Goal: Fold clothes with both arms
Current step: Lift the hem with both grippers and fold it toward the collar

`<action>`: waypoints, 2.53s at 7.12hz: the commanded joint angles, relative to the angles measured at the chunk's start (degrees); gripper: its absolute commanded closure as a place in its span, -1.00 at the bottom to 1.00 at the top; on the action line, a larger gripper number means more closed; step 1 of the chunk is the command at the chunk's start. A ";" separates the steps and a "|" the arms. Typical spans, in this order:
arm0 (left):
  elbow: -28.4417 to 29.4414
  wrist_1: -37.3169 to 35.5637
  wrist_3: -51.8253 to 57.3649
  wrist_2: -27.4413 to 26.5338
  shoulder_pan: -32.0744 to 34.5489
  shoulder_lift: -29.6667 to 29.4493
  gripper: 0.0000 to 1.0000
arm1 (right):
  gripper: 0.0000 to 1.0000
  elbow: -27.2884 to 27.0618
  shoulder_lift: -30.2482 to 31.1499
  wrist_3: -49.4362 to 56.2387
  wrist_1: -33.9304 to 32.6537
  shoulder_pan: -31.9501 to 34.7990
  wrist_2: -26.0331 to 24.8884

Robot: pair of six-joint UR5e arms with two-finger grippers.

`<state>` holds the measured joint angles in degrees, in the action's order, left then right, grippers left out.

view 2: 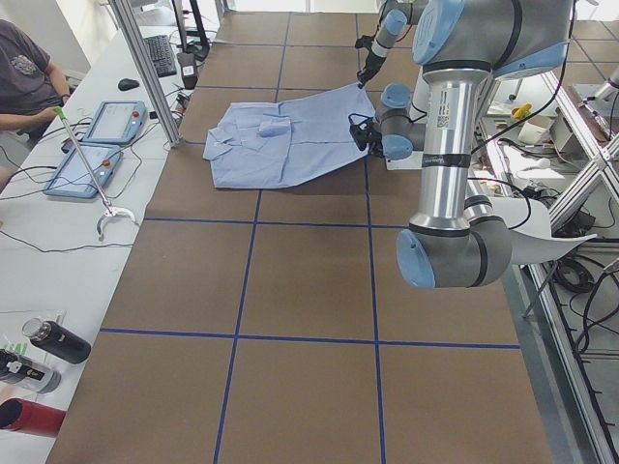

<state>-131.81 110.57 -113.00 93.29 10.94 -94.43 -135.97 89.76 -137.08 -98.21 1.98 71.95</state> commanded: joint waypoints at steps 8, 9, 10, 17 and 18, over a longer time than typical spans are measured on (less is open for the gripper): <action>11.59 -3.26 23.88 10.94 24.38 -12.35 1.00 | 1.00 4.67 -13.12 7.41 -0.58 25.62 9.57; 9.14 -4.74 23.88 11.03 24.74 -12.18 1.00 | 1.00 4.67 -13.12 6.23 -0.66 25.53 7.26; 5.81 -8.15 22.92 11.29 24.74 -11.65 1.00 | 1.00 4.67 -13.12 4.13 -0.67 25.61 6.54; 12.85 -8.63 22.28 11.12 31.06 -15.83 1.00 | 1.00 16.30 -23.98 2.17 -0.14 33.95 4.68; 16.38 -8.27 22.64 11.12 32.29 -18.48 1.00 | 1.00 18.62 -24.97 3.39 -0.05 34.92 4.69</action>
<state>-119.96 101.86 -90.99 104.44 41.79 -109.73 -121.18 66.90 -134.78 -98.53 35.46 76.56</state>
